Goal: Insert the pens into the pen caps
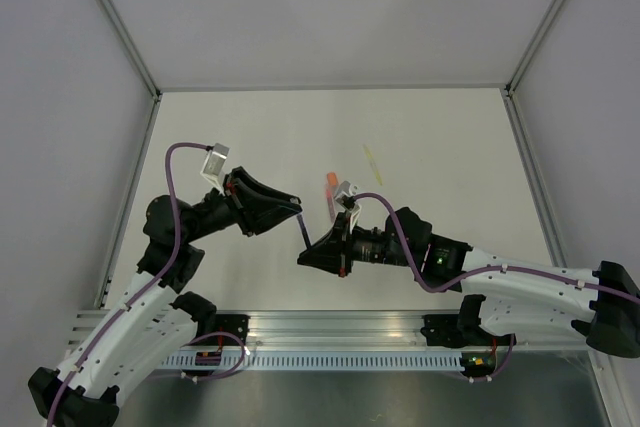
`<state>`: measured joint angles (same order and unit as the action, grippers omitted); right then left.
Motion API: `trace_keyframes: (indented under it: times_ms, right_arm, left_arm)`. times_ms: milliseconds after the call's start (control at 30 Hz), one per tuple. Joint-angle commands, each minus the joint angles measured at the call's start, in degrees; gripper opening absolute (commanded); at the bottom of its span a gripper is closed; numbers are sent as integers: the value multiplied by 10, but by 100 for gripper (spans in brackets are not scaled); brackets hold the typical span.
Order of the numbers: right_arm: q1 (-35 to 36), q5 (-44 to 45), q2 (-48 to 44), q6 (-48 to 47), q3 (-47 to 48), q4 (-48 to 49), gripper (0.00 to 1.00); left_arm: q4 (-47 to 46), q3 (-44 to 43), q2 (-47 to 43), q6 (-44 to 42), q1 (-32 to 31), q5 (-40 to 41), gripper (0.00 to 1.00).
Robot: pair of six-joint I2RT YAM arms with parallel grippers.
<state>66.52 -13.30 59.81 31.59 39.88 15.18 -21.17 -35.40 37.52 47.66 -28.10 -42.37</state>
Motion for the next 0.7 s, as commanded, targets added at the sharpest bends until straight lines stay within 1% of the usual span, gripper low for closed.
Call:
trace_keyframes:
  times_ms: [0, 33, 100, 133, 300, 467, 567, 667]
  right_arm:
    - [-1, -9, 3, 7, -2, 35, 0]
    - [-1, -9, 3, 7, -2, 35, 0]
    - [-1, -4, 2, 7, 1, 33, 0]
    - [-1, 0, 2, 7, 5, 29, 0]
    - [-1, 33, 0, -11, 41, -4, 0]
    - [-2, 127, -8, -55, 106, -61, 0]
    - [-4, 151, 5, -83, 155, -95, 0]
    - [-7, 147, 33, -94, 200, -130, 0]
  left_arm:
    - [-33, -2, 1, 18, -1, -18, 35]
    - [-33, -3, 1, 19, -1, -18, 23]
    - [-32, 0, 1, 23, -1, -25, 13]
    - [-32, 2, 1, 24, -1, -27, 2]
    - [-33, 28, -13, 34, -1, -32, 2]
    - [-24, 63, -24, 45, -1, -20, 2]
    - [-25, 82, -24, 45, -2, -13, 2]
    - [-24, 90, -23, 38, -2, -11, 2]
